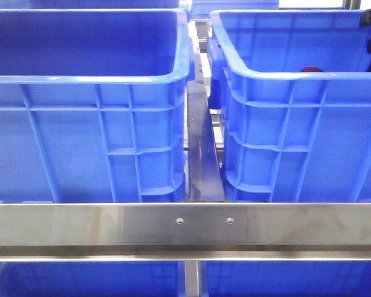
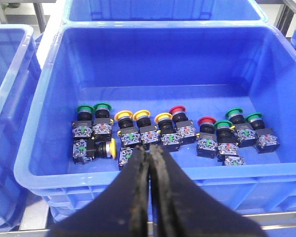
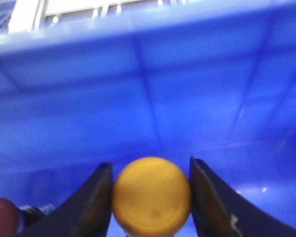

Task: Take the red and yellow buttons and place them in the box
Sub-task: 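Carry the yellow button with the right gripper into the crate beside the red one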

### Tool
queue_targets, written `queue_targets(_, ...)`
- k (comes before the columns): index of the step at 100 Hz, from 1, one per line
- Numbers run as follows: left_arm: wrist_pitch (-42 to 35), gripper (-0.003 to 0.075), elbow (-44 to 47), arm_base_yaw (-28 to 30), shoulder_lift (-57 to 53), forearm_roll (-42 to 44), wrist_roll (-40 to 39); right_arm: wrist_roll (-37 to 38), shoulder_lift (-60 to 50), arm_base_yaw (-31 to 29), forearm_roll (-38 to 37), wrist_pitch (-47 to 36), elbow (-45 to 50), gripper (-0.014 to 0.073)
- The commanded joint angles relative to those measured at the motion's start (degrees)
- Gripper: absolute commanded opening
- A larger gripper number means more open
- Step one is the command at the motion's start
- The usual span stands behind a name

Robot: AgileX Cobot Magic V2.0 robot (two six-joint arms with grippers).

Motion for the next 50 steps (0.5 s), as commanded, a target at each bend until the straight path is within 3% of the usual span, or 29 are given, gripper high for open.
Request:
queue_targets(1, -4.44, -0.0019, -1.34, 0.21, 0.50, 0.19, -0.51, -0.87, -1.85, -0.32, 1.90, 2.52, -2.14, 0.0131)
queue_targets(50, -4.33, -0.0019, -1.34, 0.21, 0.50, 0.19, -0.51, -0.98, 1.12, -0.16, 1.90, 3.26, -4.44, 0.0131)
